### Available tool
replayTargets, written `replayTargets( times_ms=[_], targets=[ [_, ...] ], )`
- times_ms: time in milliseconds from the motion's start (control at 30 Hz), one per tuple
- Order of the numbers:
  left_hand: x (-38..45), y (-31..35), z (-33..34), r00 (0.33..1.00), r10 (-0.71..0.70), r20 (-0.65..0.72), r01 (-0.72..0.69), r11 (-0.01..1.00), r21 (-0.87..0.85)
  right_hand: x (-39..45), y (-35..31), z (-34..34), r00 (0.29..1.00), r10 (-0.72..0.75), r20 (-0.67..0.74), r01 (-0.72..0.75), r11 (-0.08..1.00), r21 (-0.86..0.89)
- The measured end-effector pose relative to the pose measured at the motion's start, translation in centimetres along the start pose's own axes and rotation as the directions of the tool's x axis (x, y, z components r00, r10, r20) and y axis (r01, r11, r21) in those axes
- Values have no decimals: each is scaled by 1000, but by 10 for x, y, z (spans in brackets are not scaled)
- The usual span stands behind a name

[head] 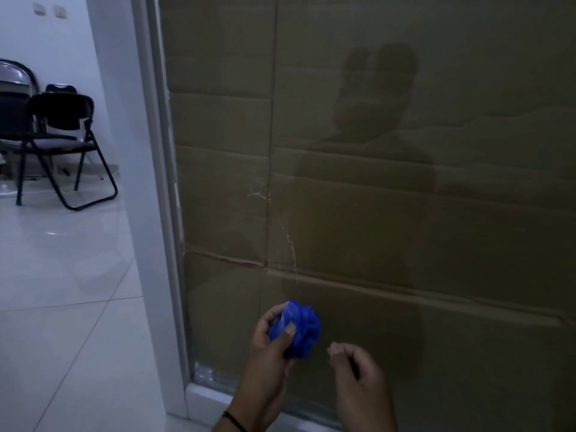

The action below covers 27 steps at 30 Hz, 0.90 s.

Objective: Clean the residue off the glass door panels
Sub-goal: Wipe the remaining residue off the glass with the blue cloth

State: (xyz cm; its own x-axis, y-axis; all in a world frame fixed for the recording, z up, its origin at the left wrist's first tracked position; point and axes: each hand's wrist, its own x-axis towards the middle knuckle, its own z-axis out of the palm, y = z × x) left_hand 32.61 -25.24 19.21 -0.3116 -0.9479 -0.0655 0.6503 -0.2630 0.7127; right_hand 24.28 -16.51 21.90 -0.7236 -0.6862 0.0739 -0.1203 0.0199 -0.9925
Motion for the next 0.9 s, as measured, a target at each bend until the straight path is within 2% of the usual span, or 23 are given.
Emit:
replayTargets(
  times_ms=[167,333,633,900],
  targets=[
    [21,-9,8,965,96,-242,-103,995,-13,1,6,-8,995,-81,-63,82,997,10],
    [33,-10,20,885,243,-398,-209,970,126,1,9,-15,985,-145,-96,144,989,-18],
    [35,7,50,864,214,-456,-214,975,52,4,18,-22,969,-187,-161,190,982,7],
    [35,30,84,871,133,-473,-225,964,-143,6,23,-29,960,-215,-179,219,976,8]
  ],
)
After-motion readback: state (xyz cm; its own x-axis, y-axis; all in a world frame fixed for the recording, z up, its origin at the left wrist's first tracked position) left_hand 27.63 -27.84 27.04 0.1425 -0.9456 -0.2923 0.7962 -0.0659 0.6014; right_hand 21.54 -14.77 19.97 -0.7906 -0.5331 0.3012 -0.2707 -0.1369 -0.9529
